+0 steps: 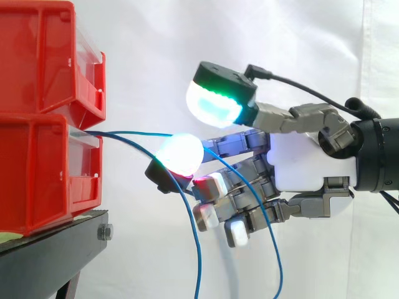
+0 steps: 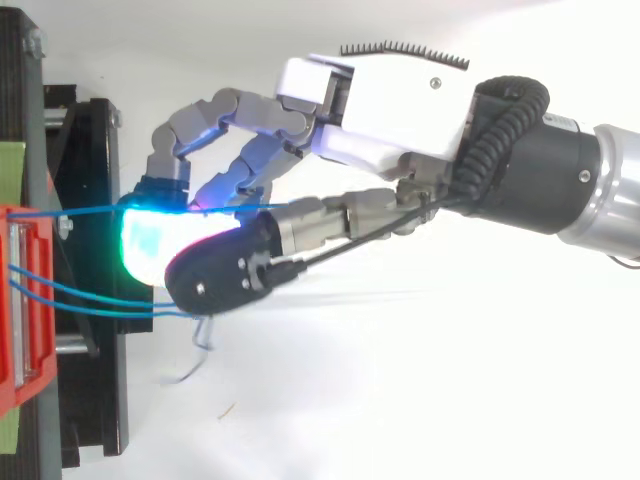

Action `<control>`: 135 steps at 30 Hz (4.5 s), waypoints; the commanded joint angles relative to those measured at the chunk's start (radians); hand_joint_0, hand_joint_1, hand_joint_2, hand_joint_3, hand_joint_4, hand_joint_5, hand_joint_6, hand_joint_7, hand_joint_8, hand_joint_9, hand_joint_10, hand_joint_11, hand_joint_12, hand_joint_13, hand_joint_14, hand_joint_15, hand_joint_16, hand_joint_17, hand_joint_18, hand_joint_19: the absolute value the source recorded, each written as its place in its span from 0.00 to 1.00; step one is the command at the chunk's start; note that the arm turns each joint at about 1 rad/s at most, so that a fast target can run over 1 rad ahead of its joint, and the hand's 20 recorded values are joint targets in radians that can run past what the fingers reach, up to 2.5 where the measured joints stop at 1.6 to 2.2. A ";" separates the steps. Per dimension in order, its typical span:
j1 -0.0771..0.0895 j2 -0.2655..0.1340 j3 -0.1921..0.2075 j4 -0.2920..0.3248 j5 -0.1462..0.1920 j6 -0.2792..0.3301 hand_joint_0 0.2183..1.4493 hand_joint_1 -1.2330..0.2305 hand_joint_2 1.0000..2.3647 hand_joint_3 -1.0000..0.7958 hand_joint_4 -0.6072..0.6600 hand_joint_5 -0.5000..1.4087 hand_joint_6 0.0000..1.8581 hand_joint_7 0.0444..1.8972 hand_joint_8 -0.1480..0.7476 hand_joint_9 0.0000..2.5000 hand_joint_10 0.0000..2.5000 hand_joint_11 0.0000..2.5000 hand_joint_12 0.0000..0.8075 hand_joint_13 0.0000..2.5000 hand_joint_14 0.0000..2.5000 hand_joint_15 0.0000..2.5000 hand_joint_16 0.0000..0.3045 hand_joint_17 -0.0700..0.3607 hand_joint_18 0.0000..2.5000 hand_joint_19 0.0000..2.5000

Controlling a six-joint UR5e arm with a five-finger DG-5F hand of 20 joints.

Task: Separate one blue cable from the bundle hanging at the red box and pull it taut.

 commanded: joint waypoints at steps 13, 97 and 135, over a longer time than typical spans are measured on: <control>0.005 -0.001 0.000 0.000 0.008 0.000 0.29 0.41 0.00 0.33 0.56 0.18 0.39 0.49 0.47 0.39 0.01 0.50 0.44 0.36 0.01 0.38 0.14 0.38 0.30 0.37; -0.011 0.036 -0.012 -0.107 0.097 0.112 0.34 0.36 0.01 0.43 0.55 0.16 0.50 0.41 0.49 0.15 1.00 0.44 0.40 0.28 1.00 0.54 0.12 0.35 0.52 0.70; 0.012 0.037 -0.012 -0.185 0.088 0.127 0.36 0.35 0.00 0.46 0.49 0.17 0.52 0.54 0.51 0.17 1.00 0.42 0.42 0.30 1.00 0.52 0.13 0.38 0.51 0.63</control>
